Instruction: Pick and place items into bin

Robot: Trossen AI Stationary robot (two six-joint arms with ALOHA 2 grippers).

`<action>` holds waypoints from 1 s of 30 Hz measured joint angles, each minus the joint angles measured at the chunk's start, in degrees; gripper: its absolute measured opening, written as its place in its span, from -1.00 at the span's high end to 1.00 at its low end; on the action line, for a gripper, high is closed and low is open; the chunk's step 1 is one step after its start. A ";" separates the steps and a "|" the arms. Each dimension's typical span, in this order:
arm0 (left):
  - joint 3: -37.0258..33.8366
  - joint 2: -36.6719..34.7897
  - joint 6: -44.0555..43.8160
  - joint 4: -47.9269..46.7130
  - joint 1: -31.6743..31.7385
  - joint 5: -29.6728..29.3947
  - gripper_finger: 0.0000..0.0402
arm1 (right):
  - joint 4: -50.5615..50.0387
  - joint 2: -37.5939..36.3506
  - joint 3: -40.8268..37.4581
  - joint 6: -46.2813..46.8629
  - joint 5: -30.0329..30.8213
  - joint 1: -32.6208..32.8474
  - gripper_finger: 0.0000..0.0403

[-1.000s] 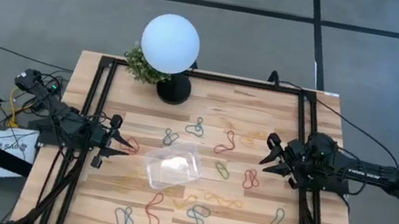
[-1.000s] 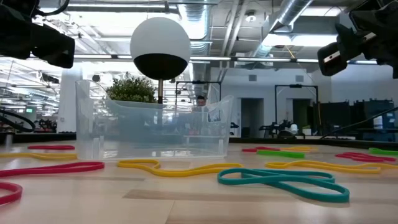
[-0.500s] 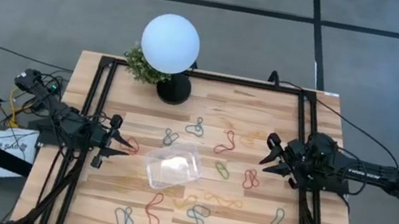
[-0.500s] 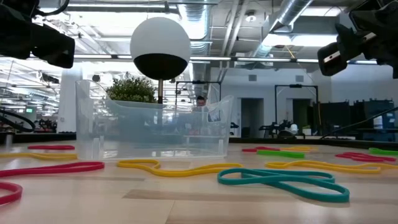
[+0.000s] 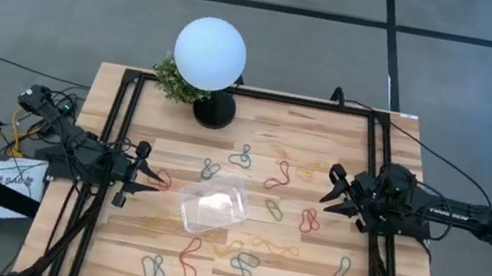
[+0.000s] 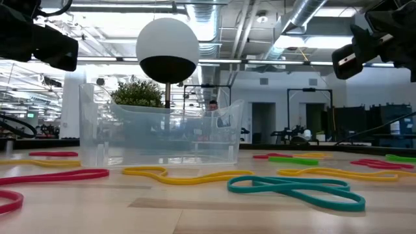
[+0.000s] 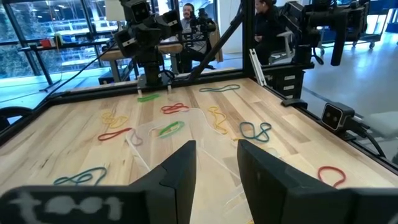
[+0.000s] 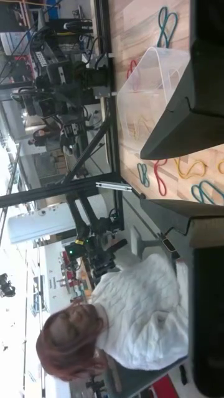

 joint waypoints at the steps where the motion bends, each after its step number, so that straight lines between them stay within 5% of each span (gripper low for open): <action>1: 0.00 0.00 0.02 -0.01 -0.01 0.00 0.45 | 0.00 0.01 0.00 0.00 -0.01 0.01 0.47; 30: -0.02 0.01 -9.18 0.53 0.00 -0.02 0.45 | 0.51 0.00 0.00 -0.02 0.22 -0.01 0.47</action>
